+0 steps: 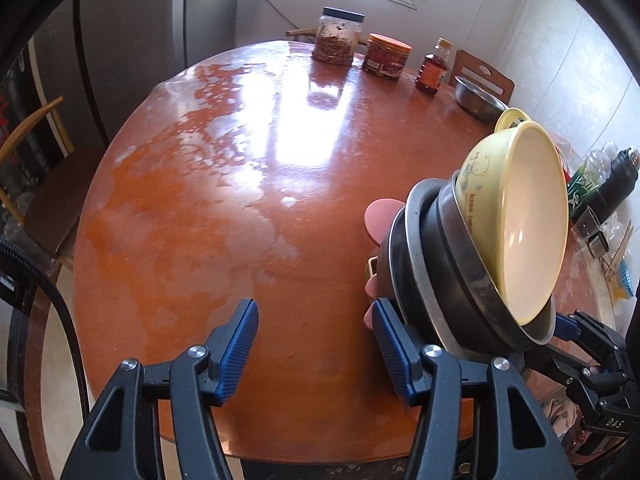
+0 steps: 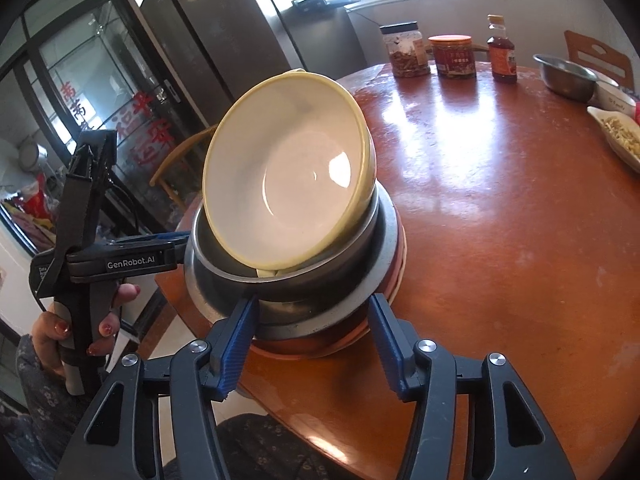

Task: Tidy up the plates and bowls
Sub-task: 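Lower the nested bowl stack onto the tray atop the plates, then steady the bowl stack, then open the left gripper to release it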

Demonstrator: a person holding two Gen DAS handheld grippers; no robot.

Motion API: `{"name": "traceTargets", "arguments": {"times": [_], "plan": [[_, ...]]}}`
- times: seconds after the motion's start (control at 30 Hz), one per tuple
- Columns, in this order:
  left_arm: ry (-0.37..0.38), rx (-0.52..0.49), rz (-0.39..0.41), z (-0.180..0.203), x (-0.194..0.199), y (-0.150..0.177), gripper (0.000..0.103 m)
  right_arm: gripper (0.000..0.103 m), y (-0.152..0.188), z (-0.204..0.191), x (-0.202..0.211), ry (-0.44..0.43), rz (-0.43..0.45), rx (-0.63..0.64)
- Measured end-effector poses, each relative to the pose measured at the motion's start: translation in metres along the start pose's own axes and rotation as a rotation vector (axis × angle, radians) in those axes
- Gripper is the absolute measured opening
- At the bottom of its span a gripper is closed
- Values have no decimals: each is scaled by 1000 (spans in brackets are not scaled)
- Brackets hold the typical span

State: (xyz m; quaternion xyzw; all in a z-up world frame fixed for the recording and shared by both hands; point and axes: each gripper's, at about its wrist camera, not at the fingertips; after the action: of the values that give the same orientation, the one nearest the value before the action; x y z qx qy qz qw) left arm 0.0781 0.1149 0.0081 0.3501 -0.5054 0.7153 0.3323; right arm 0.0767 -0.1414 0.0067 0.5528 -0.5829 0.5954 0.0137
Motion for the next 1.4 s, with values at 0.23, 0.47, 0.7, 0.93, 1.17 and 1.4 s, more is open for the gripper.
{"name": "traceTargets", "arguments": {"times": [0.23, 0.47, 0.7, 0.93, 1.17, 1.4], "plan": [[24, -49, -8, 42, -11, -8, 58, 58, 7, 29, 19, 51, 12, -26], [34, -99, -22, 78, -21, -7, 58, 58, 13, 57, 39, 97, 26, -47], [39, -140, -33, 106, -29, -7, 58, 58, 18, 78, 52, 125, 36, -67], [41, -164, -38, 123, -33, -5, 58, 58, 22, 91, 61, 136, 45, -84], [41, -183, -44, 134, -36, -5, 58, 58, 26, 97, 69, 142, 53, -95], [40, -195, -47, 142, -38, -4, 58, 58, 28, 101, 74, 148, 54, -101]]}}
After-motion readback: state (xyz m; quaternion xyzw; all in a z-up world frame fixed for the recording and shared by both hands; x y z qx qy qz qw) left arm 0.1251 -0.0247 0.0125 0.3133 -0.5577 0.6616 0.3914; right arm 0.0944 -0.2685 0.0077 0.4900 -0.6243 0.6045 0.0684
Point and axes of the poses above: each gripper's, at about its wrist camera, not at the fingertips, and x roughly against the way its jaws point, z to its right, y to its underside, and after that the axes turned 8 degrees about x, right-handed
